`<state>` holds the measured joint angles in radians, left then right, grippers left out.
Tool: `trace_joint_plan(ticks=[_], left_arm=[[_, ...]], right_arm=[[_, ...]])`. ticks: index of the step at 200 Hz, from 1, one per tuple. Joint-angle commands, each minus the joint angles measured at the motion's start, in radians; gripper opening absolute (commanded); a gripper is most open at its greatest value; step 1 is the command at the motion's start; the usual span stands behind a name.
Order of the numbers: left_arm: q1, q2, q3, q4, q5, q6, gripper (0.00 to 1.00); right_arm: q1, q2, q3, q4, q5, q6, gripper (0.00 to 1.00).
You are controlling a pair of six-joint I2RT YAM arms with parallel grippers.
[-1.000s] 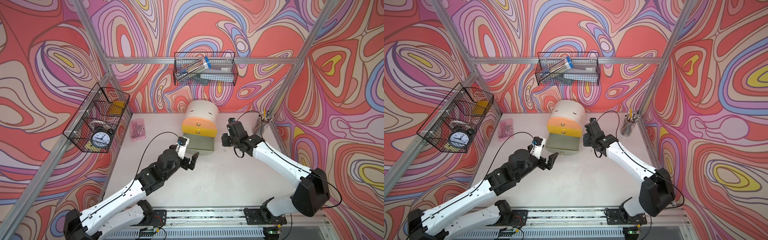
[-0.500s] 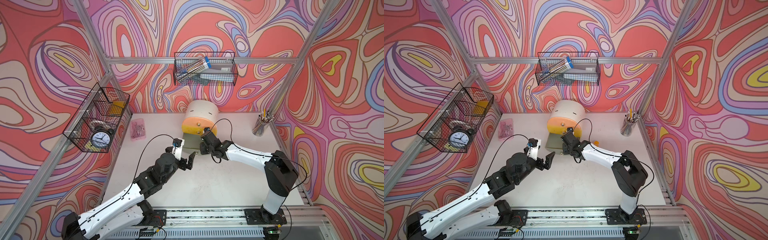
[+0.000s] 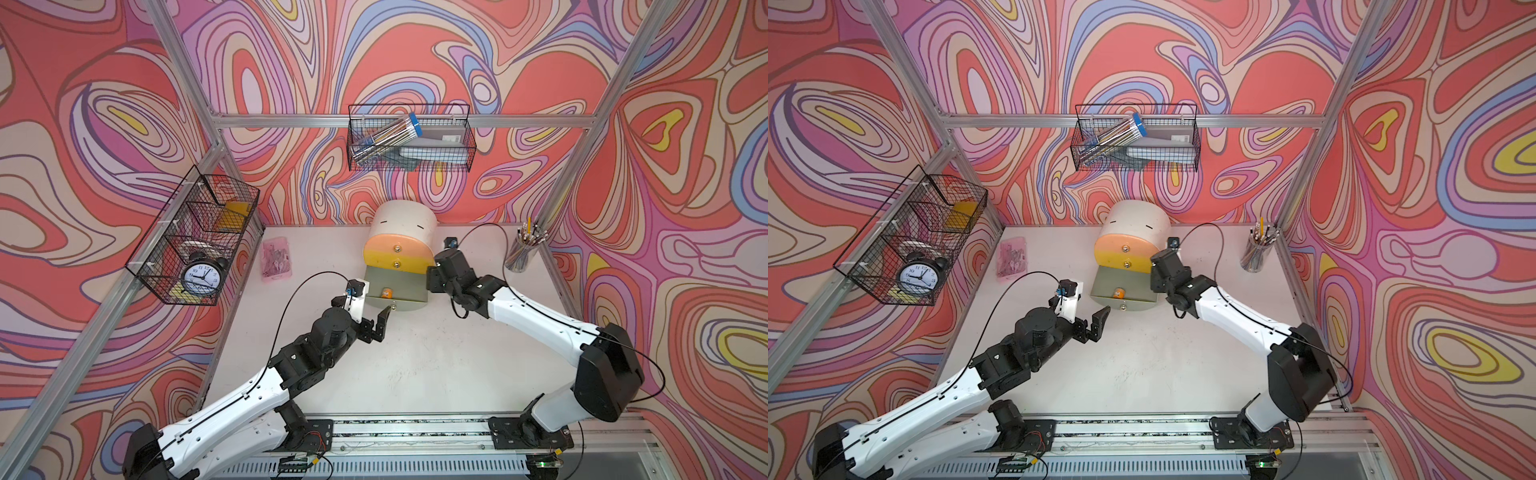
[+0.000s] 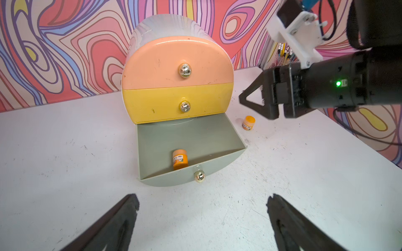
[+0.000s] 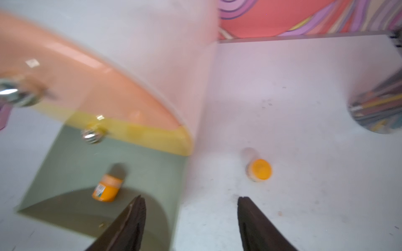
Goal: Put the paint cans in the drawer according to color
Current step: Place the paint can in the drawer, then pick up the paint can at the center of the board.
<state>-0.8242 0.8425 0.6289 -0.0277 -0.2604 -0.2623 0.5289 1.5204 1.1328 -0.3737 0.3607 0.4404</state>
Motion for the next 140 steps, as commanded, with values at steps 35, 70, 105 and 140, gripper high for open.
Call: trace_joint_plan(ticks=[35,70,105,140], left_arm=[[-0.003,0.020,-0.002,0.028,0.043,-0.008,0.99],[-0.002,0.021,0.002,0.031,0.055,-0.003,0.99],[-0.002,0.044,0.018,0.032,0.069,0.008,0.99],[-0.001,0.055,0.023,0.030,0.075,0.008,0.99]], right_arm=[[-0.216,0.199,0.004,-0.033,-0.168,-0.085,0.69],[-0.225,0.335,0.084,-0.047,-0.176,-0.094,0.67],[-0.243,0.437,0.146,-0.064,-0.210,-0.101,0.54],[-0.247,0.419,0.134,-0.053,-0.192,-0.106,0.24]])
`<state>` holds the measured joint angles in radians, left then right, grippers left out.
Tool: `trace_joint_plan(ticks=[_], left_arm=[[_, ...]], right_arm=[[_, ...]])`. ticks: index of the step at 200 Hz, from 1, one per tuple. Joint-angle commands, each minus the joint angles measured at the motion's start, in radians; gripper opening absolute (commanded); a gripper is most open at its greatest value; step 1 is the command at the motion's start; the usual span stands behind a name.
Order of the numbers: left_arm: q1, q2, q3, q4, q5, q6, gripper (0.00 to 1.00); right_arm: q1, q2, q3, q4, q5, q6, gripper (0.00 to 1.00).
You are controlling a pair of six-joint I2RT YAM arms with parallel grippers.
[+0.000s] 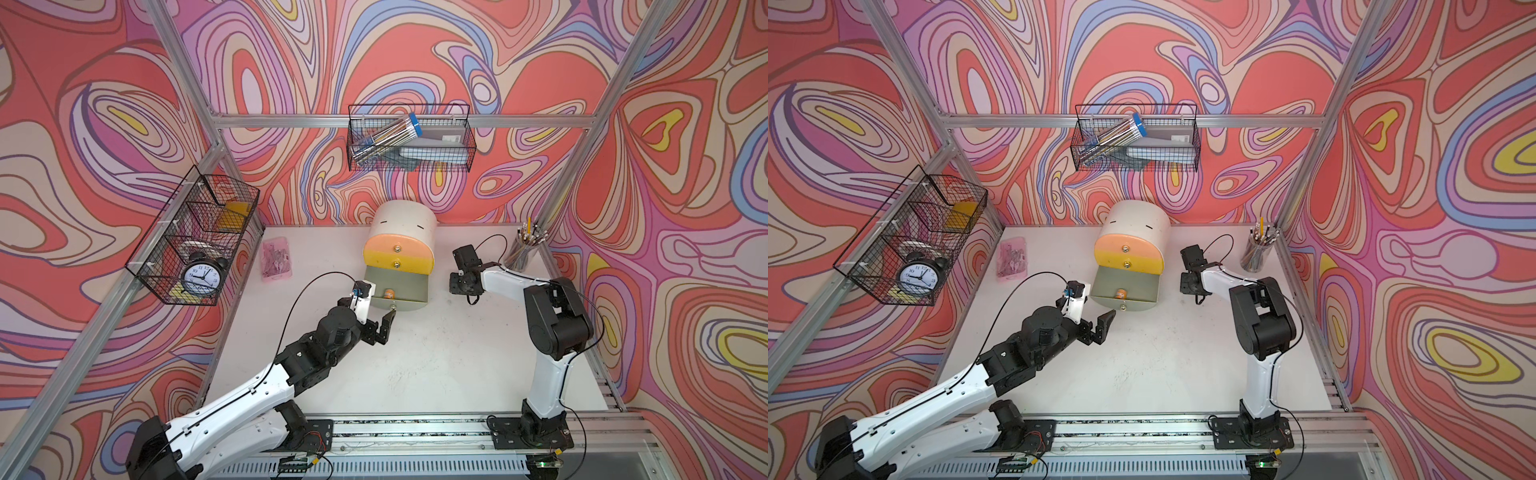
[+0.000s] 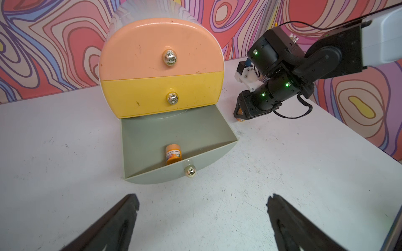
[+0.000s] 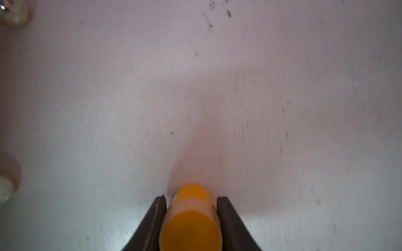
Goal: Put the paint cans in the drawer according to color
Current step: Pick up the paint can at the center of the board, then place the paint can in the drawer.
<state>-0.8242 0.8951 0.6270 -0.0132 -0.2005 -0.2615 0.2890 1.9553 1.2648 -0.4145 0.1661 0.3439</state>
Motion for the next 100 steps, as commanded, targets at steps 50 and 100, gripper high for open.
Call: trace_joint_plan(ticks=[50,100], left_arm=[[-0.002,-0.069,-0.022,0.054,-0.095,0.008,0.99],[-0.002,-0.083,-0.044,0.100,-0.132,-0.007,0.99]], right_arm=[[0.141,-0.319,-0.071,-0.051,0.064,0.011,0.25],[0.395,-0.365,0.036,0.000,0.063,0.082,0.26]])
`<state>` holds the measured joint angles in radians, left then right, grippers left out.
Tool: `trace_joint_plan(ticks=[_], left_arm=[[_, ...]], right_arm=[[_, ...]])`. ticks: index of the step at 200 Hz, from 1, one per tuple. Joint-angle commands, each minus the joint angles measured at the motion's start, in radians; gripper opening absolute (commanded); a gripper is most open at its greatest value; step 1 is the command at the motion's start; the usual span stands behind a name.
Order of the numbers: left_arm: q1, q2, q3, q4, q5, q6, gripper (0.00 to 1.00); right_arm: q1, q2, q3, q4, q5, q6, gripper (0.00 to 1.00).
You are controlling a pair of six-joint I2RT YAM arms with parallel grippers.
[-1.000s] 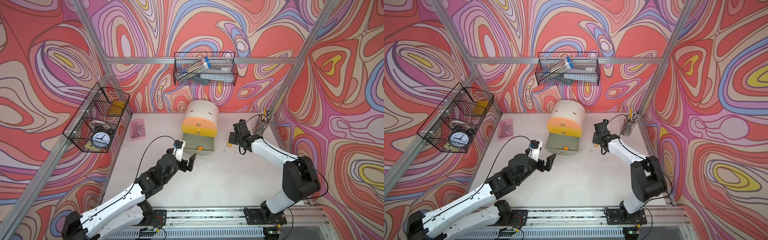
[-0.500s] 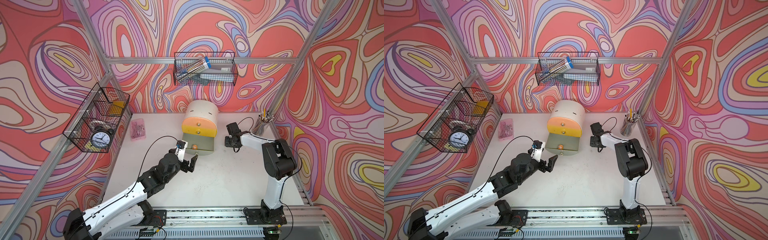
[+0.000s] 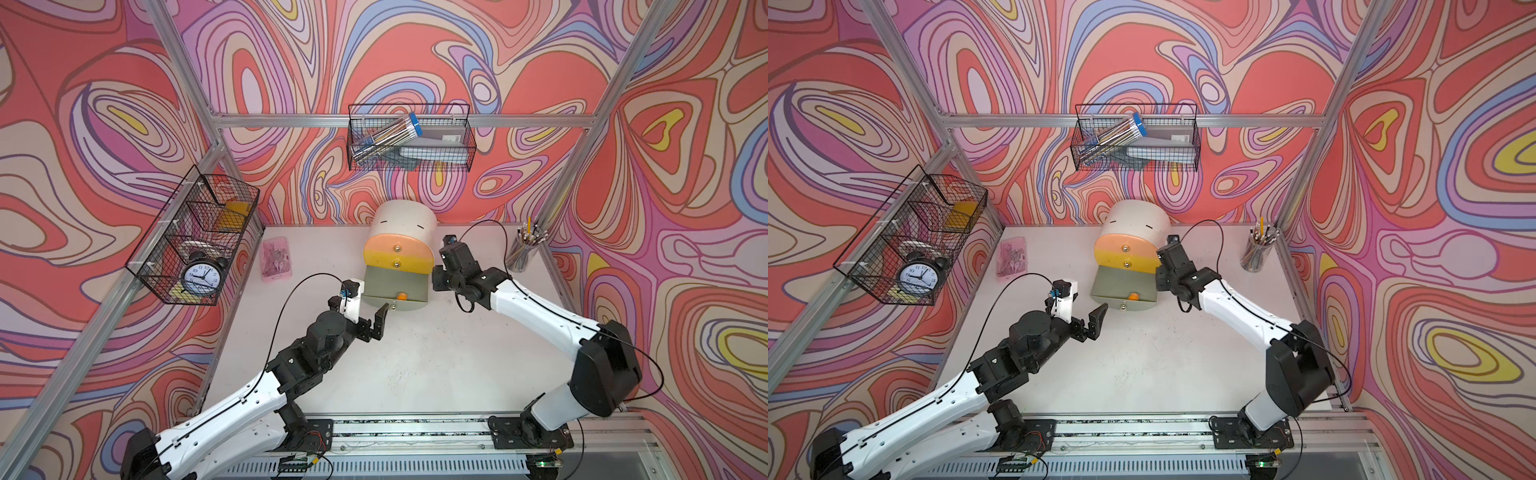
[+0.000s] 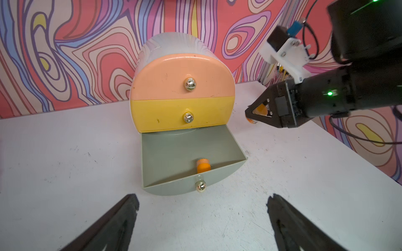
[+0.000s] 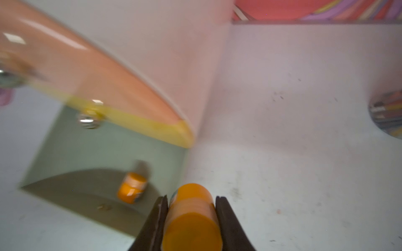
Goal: Put the paint cans in the drawer according to color
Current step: Place the paint can in the drawer.
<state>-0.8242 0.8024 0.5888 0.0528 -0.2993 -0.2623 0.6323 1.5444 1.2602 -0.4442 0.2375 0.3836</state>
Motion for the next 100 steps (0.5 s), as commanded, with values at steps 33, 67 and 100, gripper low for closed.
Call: trace_joint_plan(ticks=[33,67,100], left_arm=[[-0.003,0.049,-0.010,0.009,-0.114,-0.063,0.99],[-0.001,0.056,-0.060,0.018,-0.233,-0.198,0.99],[0.000,0.057,-0.162,0.116,-0.113,-0.207,0.90]], right_arm=[[0.105,0.182,0.112,0.098,-0.068,0.048,0.28],[0.128,0.298,0.150,0.136,-0.072,0.050,0.36],[0.130,0.307,0.169,0.115,-0.053,0.047,0.55]])
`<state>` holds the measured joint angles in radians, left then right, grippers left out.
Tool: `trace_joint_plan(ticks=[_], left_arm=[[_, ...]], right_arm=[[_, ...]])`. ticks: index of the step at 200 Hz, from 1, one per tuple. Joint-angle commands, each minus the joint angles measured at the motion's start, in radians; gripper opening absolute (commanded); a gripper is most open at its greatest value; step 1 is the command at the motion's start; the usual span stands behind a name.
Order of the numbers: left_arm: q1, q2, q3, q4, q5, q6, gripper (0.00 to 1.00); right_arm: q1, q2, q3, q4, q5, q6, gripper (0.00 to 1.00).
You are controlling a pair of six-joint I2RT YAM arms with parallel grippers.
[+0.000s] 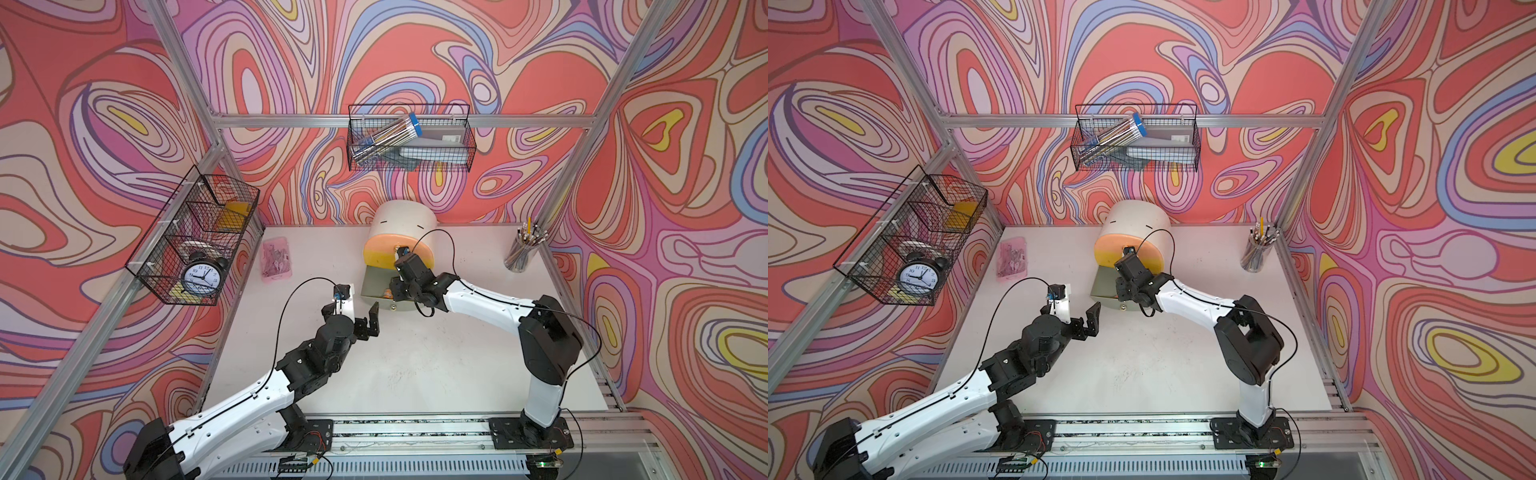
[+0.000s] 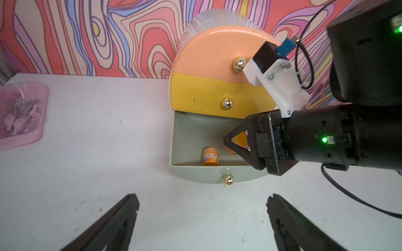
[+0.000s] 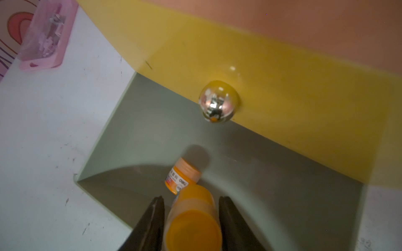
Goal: Put the paint cans in the drawer according to color
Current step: Place the paint can in the drawer, then close the drawer of the storage box.
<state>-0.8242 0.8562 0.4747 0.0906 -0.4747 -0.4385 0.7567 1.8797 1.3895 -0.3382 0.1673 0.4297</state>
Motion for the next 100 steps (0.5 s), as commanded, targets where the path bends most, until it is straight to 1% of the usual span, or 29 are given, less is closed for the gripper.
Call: trace_joint_plan(ticks=[1,6,9,16,20,26,29,36,39,58,66,79,100], left_arm=[[0.000,0.004,-0.049,0.079,0.067,-0.033,0.90],[-0.001,0.011,-0.053,0.088,0.087,-0.040,0.88],[-0.001,0.018,-0.054,0.092,0.095,-0.043,0.87],[-0.001,0.036,-0.058,0.098,0.105,-0.057,0.85],[-0.001,0.048,-0.061,0.101,0.108,-0.071,0.85],[-0.001,0.069,-0.064,0.109,0.117,-0.089,0.85],[-0.001,0.080,-0.065,0.117,0.125,-0.095,0.84],[-0.001,0.110,-0.068,0.132,0.147,-0.108,0.82],[-0.001,0.124,-0.068,0.138,0.156,-0.115,0.82],[-0.002,0.222,-0.059,0.186,0.202,-0.161,0.78],[-0.002,0.271,-0.056,0.214,0.208,-0.175,0.78],[-0.001,0.352,-0.039,0.264,0.203,-0.170,0.77],[-0.002,0.475,0.015,0.310,0.164,-0.114,0.77]], right_arm=[[0.006,-0.032,0.039,0.008,0.019,0.001,0.55],[0.006,-0.044,0.032,0.008,0.027,0.002,0.56],[0.006,-0.055,0.028,0.008,0.031,0.003,0.59],[0.006,-0.080,0.016,0.012,0.046,0.001,0.59],[0.004,-0.098,0.010,0.013,0.055,-0.002,0.63],[0.005,-0.133,0.003,0.011,0.070,-0.009,0.63],[0.004,-0.149,0.001,0.007,0.080,-0.011,0.66],[0.000,-0.182,-0.002,-0.006,0.106,-0.016,0.68],[0.000,-0.195,-0.004,-0.011,0.116,-0.019,0.70],[-0.047,-0.286,-0.035,-0.025,0.148,-0.021,0.73],[-0.092,-0.321,-0.054,-0.017,0.114,-0.012,0.74],[-0.191,-0.357,-0.080,0.010,0.019,0.013,0.74],[-0.320,-0.347,-0.073,0.061,-0.122,0.017,0.74]])
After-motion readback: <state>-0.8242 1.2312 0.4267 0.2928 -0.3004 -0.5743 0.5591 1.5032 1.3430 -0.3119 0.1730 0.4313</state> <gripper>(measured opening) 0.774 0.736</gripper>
